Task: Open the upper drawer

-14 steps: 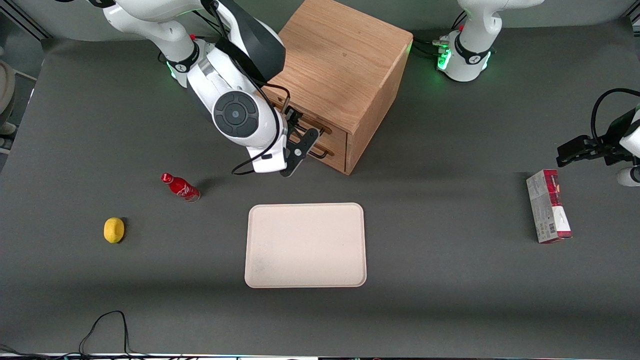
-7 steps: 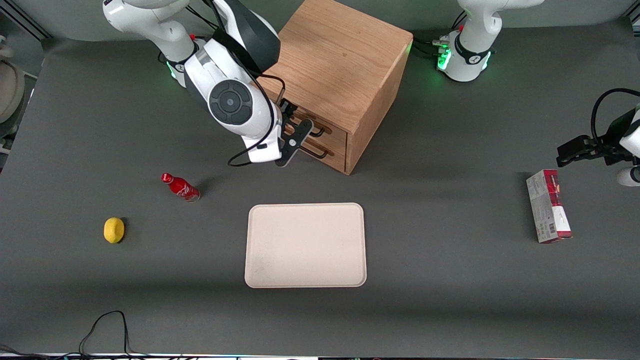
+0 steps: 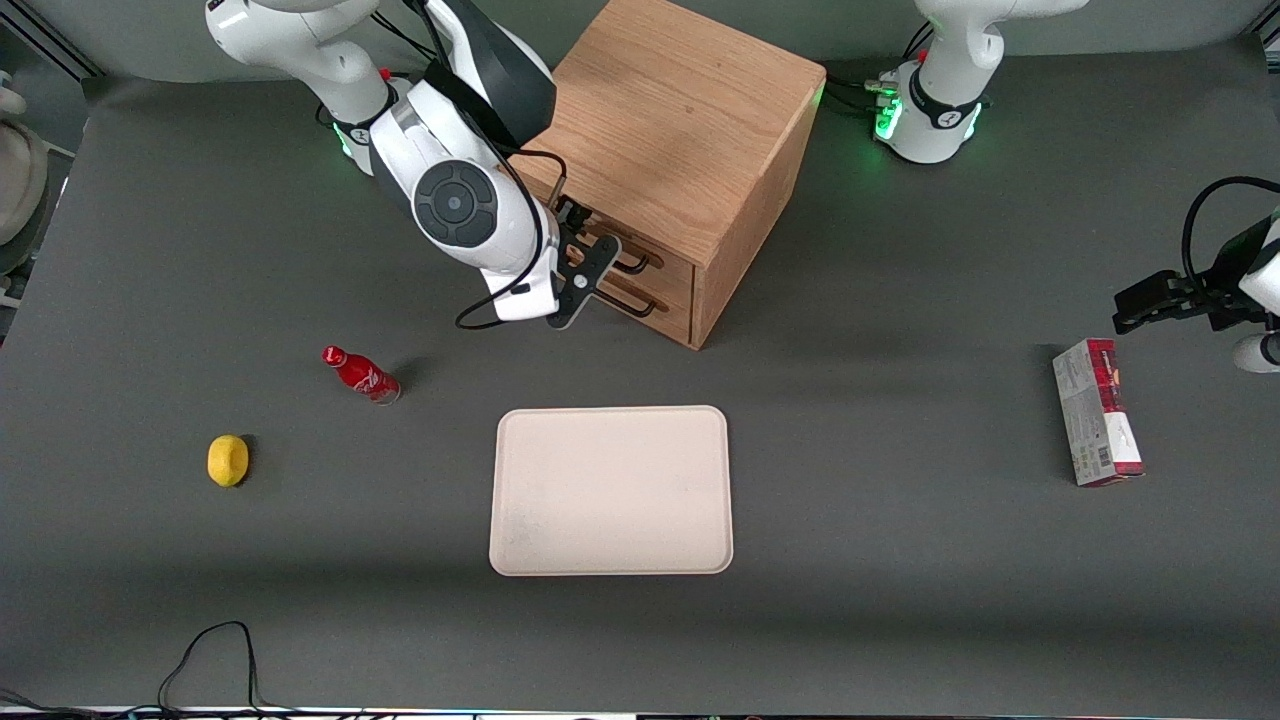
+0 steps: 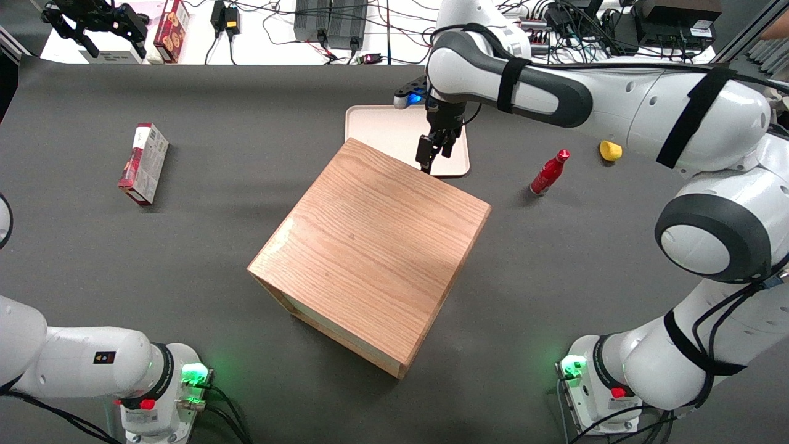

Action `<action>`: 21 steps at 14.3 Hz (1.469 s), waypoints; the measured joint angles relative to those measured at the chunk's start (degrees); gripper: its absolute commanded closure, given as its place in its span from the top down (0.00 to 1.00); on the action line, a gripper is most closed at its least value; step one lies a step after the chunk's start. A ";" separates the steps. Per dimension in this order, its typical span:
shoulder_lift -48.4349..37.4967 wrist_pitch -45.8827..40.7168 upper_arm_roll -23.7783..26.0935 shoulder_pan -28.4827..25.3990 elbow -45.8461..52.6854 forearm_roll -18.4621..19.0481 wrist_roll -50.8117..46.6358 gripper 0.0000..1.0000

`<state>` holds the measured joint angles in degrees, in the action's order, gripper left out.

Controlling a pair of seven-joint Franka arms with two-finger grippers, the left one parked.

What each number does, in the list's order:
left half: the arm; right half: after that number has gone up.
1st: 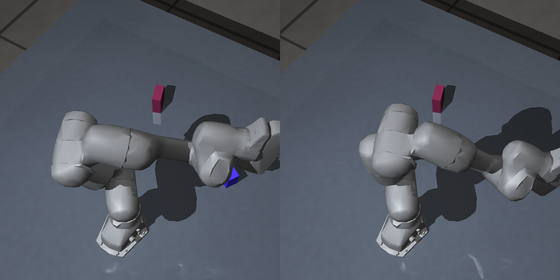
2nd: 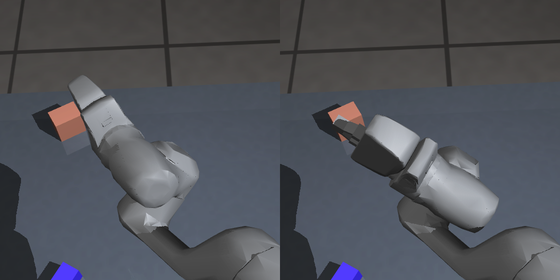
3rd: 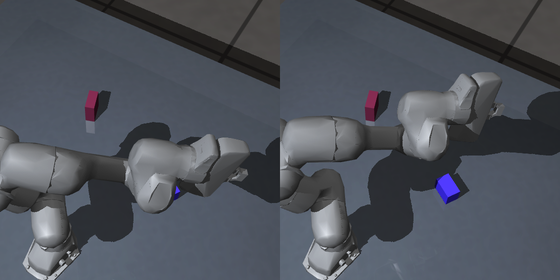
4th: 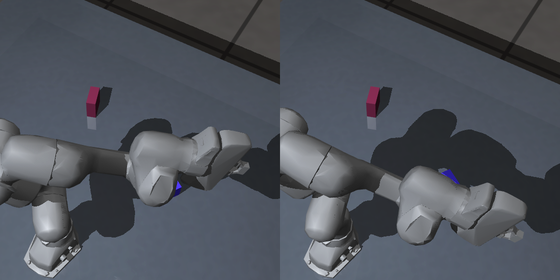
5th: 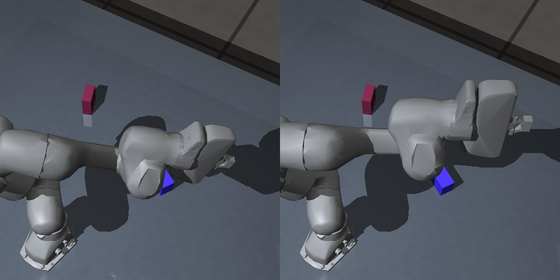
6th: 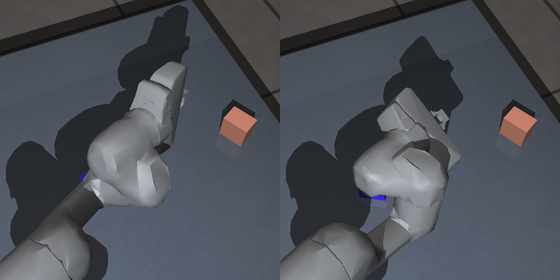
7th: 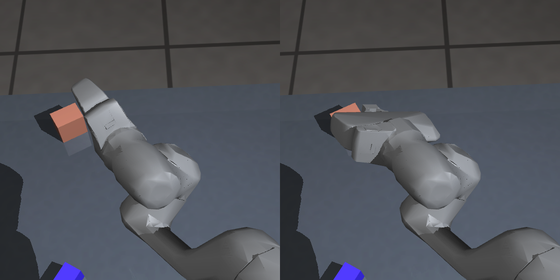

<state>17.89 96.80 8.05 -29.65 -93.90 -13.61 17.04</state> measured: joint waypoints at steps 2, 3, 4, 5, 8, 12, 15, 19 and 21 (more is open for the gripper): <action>0.00 0.28 0.00 0.00 -0.14 -0.08 0.06 1.00; -0.01 0.81 0.00 0.00 -0.36 -0.12 0.06 1.00; 0.00 1.48 0.00 0.00 -0.76 -0.31 0.08 1.00; -0.01 2.23 0.00 0.00 -1.24 -0.77 0.12 1.00; 0.00 3.69 0.00 -0.01 -2.29 -1.35 0.17 1.00; 0.00 5.55 0.13 -0.50 -3.27 -1.53 0.25 1.00; 0.03 7.86 0.14 -0.67 -4.63 -1.53 0.53 1.00; 0.35 10.13 0.15 -1.28 -5.83 -1.53 0.59 1.00; 0.53 10.57 0.15 -1.32 -5.90 -1.54 0.59 1.00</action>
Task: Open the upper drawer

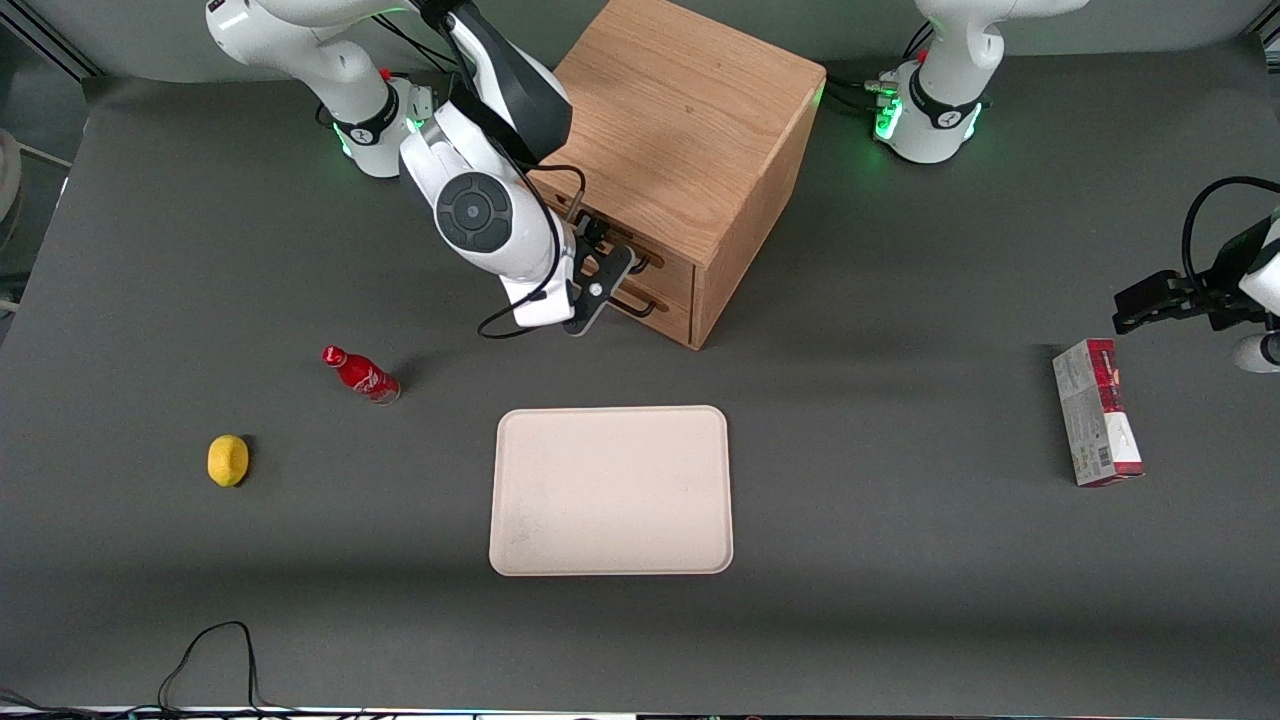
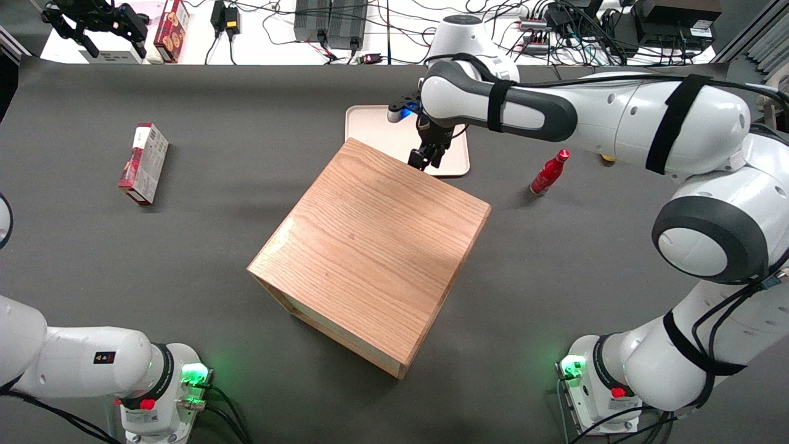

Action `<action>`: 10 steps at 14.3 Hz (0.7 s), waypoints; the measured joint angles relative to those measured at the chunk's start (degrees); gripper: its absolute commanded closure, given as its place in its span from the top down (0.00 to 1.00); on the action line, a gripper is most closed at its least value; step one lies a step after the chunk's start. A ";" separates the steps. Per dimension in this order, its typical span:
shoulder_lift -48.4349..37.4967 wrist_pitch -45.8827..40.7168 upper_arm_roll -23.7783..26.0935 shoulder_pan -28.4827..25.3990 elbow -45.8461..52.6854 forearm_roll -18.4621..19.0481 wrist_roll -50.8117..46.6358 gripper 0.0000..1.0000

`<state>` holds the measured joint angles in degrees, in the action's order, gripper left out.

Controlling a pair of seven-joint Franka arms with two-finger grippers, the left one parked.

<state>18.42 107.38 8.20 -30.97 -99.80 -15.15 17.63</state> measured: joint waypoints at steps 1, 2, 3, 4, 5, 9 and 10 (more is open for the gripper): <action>0.04 0.15 0.00 -0.02 -0.01 0.00 0.00 1.00; 0.05 0.26 0.01 -0.04 -0.02 0.00 0.00 1.00; 0.05 0.32 0.01 -0.04 -0.02 0.00 0.00 1.00; 0.05 0.34 0.02 -0.04 -0.02 0.00 0.00 1.00; 0.05 0.35 0.01 -0.04 -0.02 0.00 0.01 1.00; 0.05 0.49 -0.11 0.02 -0.01 0.00 1.61 1.00; 0.05 0.50 -0.24 0.12 -0.01 0.00 2.21 1.00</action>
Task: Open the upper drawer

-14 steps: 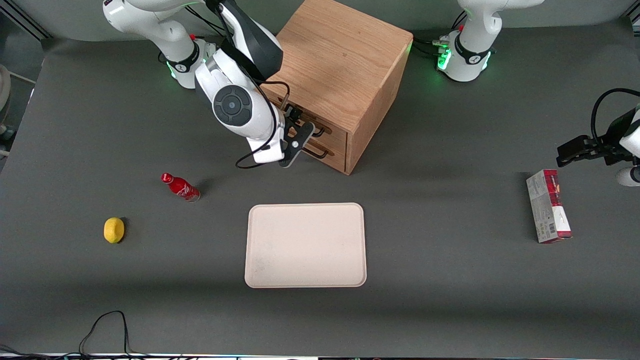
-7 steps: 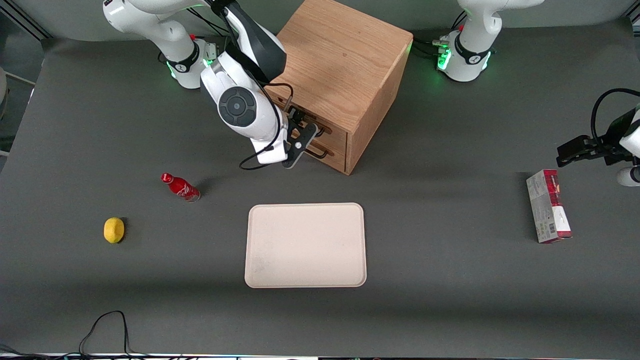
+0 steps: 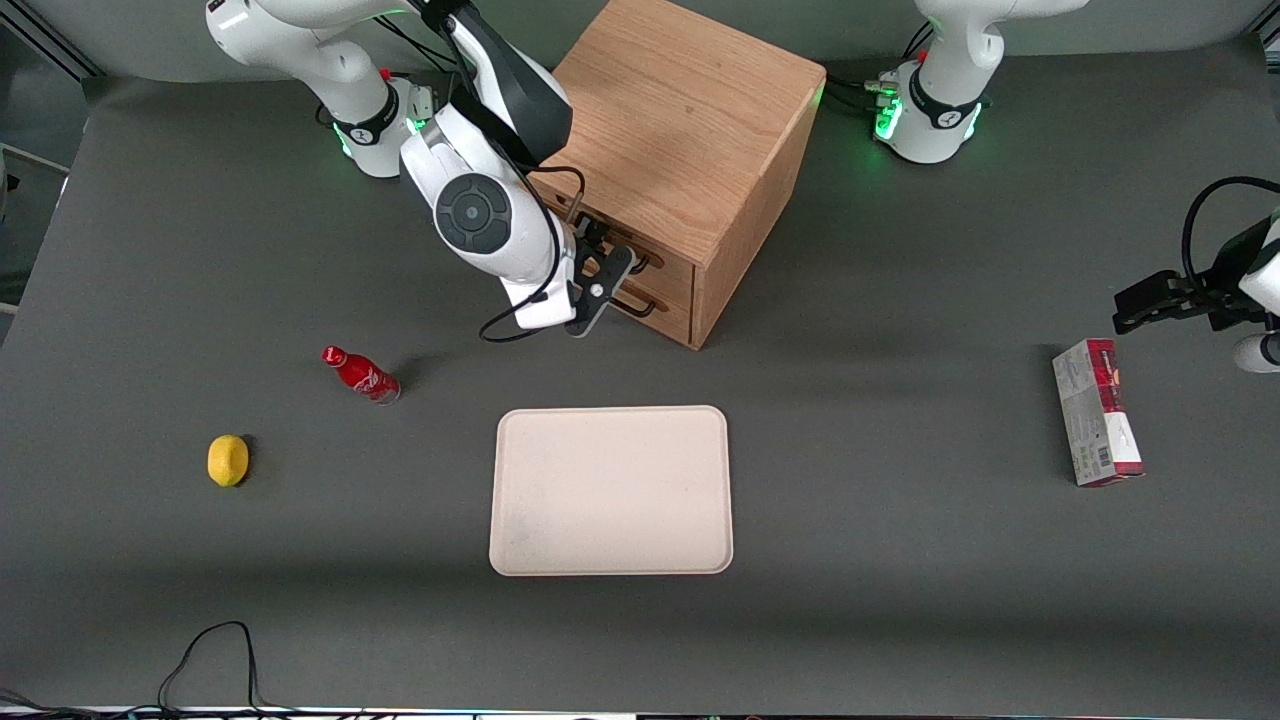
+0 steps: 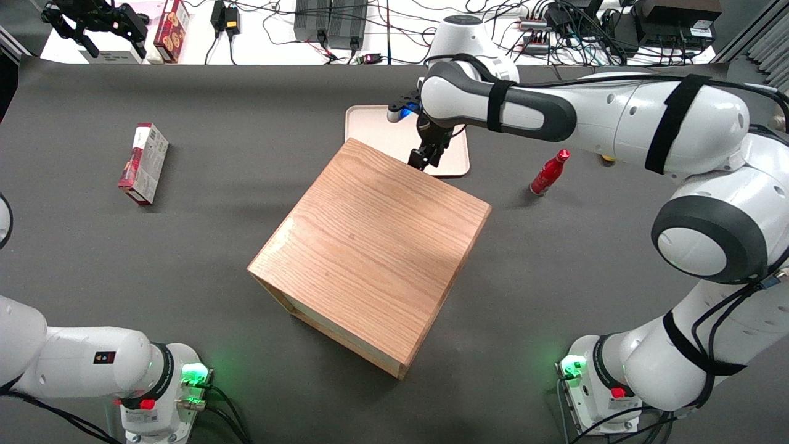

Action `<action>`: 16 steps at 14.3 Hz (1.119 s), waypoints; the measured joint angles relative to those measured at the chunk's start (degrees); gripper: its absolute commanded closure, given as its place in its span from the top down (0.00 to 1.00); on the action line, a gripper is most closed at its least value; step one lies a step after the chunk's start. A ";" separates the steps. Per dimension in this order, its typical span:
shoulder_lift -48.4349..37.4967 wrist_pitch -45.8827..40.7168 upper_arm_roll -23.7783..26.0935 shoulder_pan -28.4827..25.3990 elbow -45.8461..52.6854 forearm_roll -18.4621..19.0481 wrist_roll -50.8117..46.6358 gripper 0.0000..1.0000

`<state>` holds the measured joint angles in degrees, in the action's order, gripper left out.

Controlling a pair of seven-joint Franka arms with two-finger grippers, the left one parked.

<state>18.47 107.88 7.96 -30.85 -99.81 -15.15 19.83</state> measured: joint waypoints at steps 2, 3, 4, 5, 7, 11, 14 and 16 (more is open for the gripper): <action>0.02 0.05 -0.04 0.23 0.00 -0.11 0.62 1.00; 0.03 0.11 -0.04 0.37 0.00 -0.16 0.71 1.00; 0.05 0.24 -0.09 0.58 0.03 -0.16 0.85 1.00; 0.06 0.32 -0.23 1.02 0.17 -0.16 1.36 1.00; 0.07 0.32 -0.38 2.48 0.55 -0.16 2.70 1.00; 0.38 0.32 -0.52 4.59 1.97 -0.16 4.21 1.00; 1.12 0.27 -0.54 5.15 3.37 -0.17 4.39 1.00; 2.20 0.30 -0.57 5.44 4.79 -0.16 4.44 1.00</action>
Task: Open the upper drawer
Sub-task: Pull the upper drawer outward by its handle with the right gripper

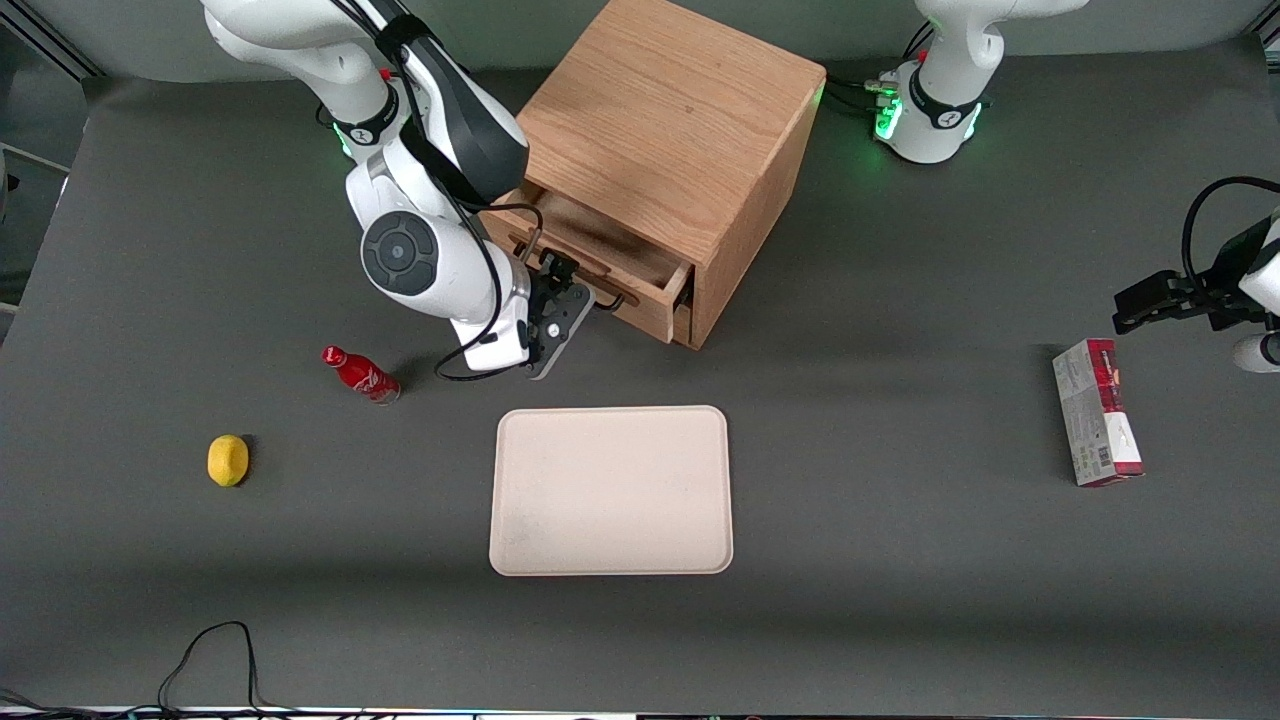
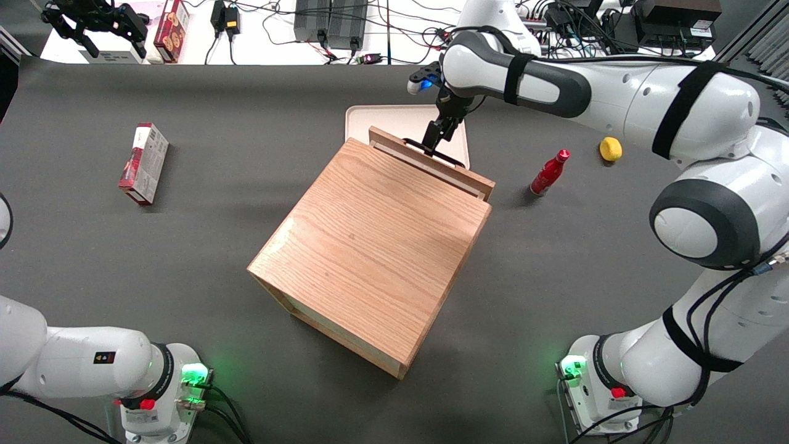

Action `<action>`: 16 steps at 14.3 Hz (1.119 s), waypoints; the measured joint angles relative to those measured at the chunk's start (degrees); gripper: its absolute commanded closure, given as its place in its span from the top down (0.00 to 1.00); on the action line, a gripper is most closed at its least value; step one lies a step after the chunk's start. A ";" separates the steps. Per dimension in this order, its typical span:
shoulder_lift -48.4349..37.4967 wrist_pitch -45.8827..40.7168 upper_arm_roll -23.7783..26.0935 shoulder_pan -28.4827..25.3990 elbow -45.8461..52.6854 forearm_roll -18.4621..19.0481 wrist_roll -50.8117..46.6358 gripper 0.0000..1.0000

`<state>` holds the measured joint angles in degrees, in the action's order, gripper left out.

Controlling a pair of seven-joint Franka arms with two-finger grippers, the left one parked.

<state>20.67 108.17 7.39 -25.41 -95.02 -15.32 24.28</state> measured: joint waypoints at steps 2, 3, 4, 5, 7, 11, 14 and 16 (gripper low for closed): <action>0.99 0.00 -0.01 0.38 1.28 0.00 0.50 1.00; 1.42 0.00 -0.01 0.58 1.83 0.00 0.91 1.00; 1.78 0.00 -0.01 0.80 2.29 0.00 1.23 1.00; 2.10 -0.01 -0.02 1.10 2.66 0.00 1.58 1.00; 2.47 -0.01 -0.04 1.76 3.02 0.00 2.52 1.00; 2.70 -0.01 -0.06 3.14 3.11 0.00 4.42 1.00; 2.84 0.01 -0.07 3.96 3.33 0.00 4.83 1.00; 3.18 0.01 -0.11 4.51 3.95 0.00 5.62 1.00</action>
<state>23.86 108.18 7.28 -20.90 -91.07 -15.32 29.89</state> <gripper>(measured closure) 0.000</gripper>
